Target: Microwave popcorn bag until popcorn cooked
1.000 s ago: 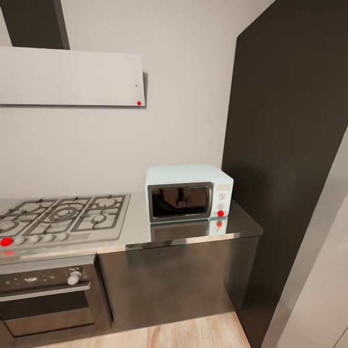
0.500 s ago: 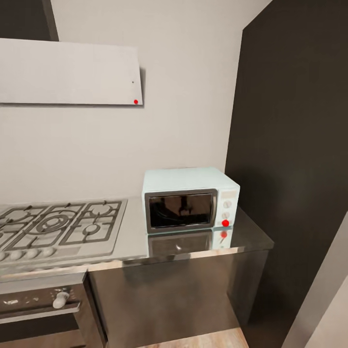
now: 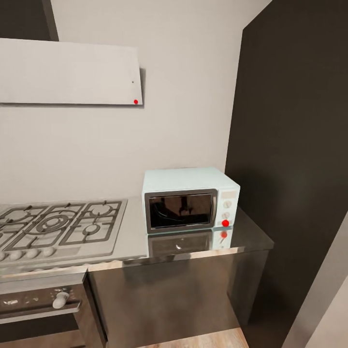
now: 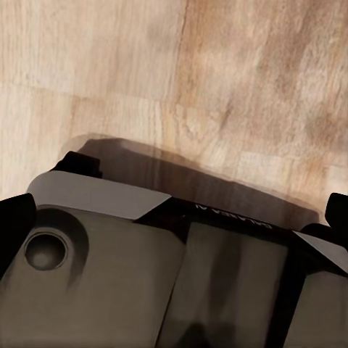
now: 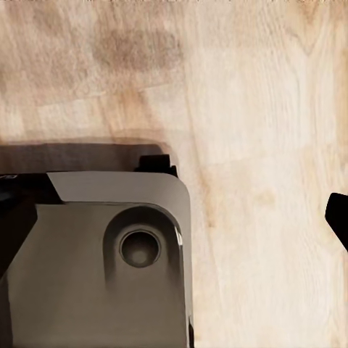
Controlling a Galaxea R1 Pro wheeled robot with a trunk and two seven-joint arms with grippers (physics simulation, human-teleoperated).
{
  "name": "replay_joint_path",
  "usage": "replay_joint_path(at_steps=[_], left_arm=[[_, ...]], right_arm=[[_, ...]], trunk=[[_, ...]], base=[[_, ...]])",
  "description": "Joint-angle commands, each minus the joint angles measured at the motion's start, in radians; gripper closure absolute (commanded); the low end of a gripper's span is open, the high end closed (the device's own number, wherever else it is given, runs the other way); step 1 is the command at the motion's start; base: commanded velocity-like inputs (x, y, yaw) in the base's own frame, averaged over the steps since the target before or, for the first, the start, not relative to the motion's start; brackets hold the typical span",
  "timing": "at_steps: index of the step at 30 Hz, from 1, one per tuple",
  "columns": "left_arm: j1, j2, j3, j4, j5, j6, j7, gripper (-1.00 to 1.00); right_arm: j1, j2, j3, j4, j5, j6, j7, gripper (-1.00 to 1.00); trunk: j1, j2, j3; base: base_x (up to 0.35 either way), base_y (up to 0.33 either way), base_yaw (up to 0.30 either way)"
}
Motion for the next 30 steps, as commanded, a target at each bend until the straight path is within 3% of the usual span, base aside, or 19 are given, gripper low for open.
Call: replay_joint_path(at_steps=[1, 7, 9, 11, 12, 13, 16, 17, 20, 22, 24, 26, 30], left_arm=[[-0.001, -0.001, -0.009, 0.000, 0.007, -0.003, 0.004, -1.00], [-0.001, -0.002, -0.009, 0.000, 0.007, -0.003, 0.004, -1.00], [-0.001, -0.001, -0.008, 0.000, 0.009, -0.003, 0.004, -1.00], [-0.001, -0.001, -0.008, 0.000, 0.010, -0.003, 0.004, -1.00], [-0.001, -0.001, -0.008, 0.000, 0.011, -0.003, 0.004, -1.00], [-0.001, -0.001, -0.009, 0.000, 0.011, -0.003, 0.004, -1.00], [0.000, -0.001, -0.009, 0.000, 0.011, -0.003, 0.004, -1.00], [0.000, 0.000, -0.008, 0.000, 0.012, -0.003, 0.004, -1.00], [-0.001, 0.001, -0.008, 0.000, 0.013, -0.003, 0.004, -1.00], [-0.001, 0.001, -0.008, 0.000, 0.014, -0.003, 0.004, -1.00], [-0.001, 0.001, -0.008, 0.000, 0.014, -0.003, 0.004, -1.00], [-0.001, 0.001, -0.008, 0.000, 0.014, -0.003, 0.004, -1.00], [0.000, 0.001, -0.008, 0.000, 0.014, -0.003, 0.004, -1.00]], right_arm=[[-0.001, 0.000, 0.010, 0.002, -0.005, -0.005, 0.000, -1.00], [-0.002, 0.004, 0.017, -0.054, 0.024, 0.002, 0.004, -1.00], [-0.001, 0.007, 0.020, -0.220, 0.028, 0.008, 0.007, -1.00], [-0.001, 0.005, 0.021, -0.288, 0.029, 0.017, 0.008, -1.00], [-0.001, 0.004, 0.023, -0.360, 0.029, 0.048, 0.008, -1.00], [-0.001, 0.003, 0.024, -0.483, 0.029, 0.141, 0.008, -1.00], [-0.001, 0.001, 0.023, -0.672, 0.029, 0.296, 0.007, -1.00], [-0.001, 0.000, 0.022, -0.801, 0.029, 0.386, 0.007, -1.00], [-0.001, 0.000, 0.021, -0.955, 0.028, 0.506, 0.009, -1.00], [-0.001, 0.000, 0.018, -1.107, 0.028, 0.620, 0.010, -1.00], [-0.001, -0.002, 0.016, -1.234, 0.028, 0.686, 0.010, -1.00], [-0.001, -0.005, 0.014, -1.430, 0.030, 0.732, 0.007, -1.00], [-0.001, -0.054, -0.031, -1.528, 0.029, 0.762, 0.011, -1.00]], trunk=[[0.000, -0.001, -0.001], [0.000, -0.001, -0.001], [0.000, -0.001, -0.001], [0.000, -0.001, -0.001], [0.000, -0.001, -0.001], [0.000, -0.001, -0.001], [0.000, -0.001, -0.001], [0.000, -0.001, -0.001], [0.000, -0.001, -0.001], [0.000, -0.001, -0.001], [0.000, -0.001, -0.001], [0.000, -0.001, -0.001], [0.000, -0.001, -0.001]], base=[[0.000, 0.000, 0.000], [0.000, 0.000, 0.000], [0.000, 0.000, 0.000], [0.000, 0.000, 0.000], [0.000, 0.000, 0.000], [0.000, 0.000, 0.000], [0.000, 0.000, 0.000], [0.000, 0.000, 0.000], [0.000, 0.000, 0.000], [0.000, 0.000, 0.000], [0.000, 0.000, 0.000], [0.000, 0.000, 0.000], [0.000, 0.000, 0.000]])
